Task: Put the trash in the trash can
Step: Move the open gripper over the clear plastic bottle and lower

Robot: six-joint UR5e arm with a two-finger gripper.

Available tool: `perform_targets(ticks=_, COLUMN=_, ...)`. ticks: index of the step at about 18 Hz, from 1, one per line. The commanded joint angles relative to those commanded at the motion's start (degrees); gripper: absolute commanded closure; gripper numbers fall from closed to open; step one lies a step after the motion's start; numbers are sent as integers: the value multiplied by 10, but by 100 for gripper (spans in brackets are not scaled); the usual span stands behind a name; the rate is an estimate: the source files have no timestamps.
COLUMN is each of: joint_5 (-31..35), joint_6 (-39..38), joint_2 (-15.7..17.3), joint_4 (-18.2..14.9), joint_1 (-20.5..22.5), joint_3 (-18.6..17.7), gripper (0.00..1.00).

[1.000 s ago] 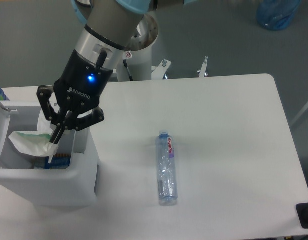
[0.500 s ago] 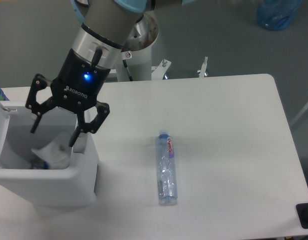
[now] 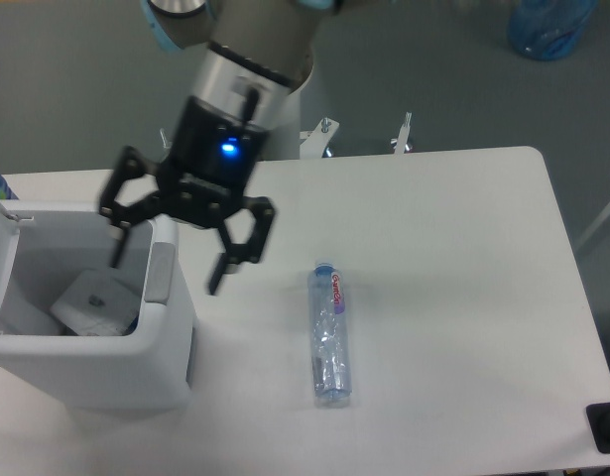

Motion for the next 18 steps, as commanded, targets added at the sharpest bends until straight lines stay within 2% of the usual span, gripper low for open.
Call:
perform_targets(ticks=3, joint_5=76, joint_6=28, joint_2=-16, joint_4=-2, joint_1=4, joint_3=0, gripper=0)
perform_targets(ticks=6, joint_5=103, joint_6=32, joint_2=-37, joint_4=-1, joint_1=13, joint_3=0, gripper=0)
perform_targets(ticks=12, joint_5=220, joint_6=113, joint_2=-99, joint_4=0, joint_1=15, joint_3=-4, gripper=0)
perform_targets(ticks=18, joint_5=230, joint_6=153, joint_2=-163, joint_4=4, joint_1=15, joint_3=-1, gripper=0)
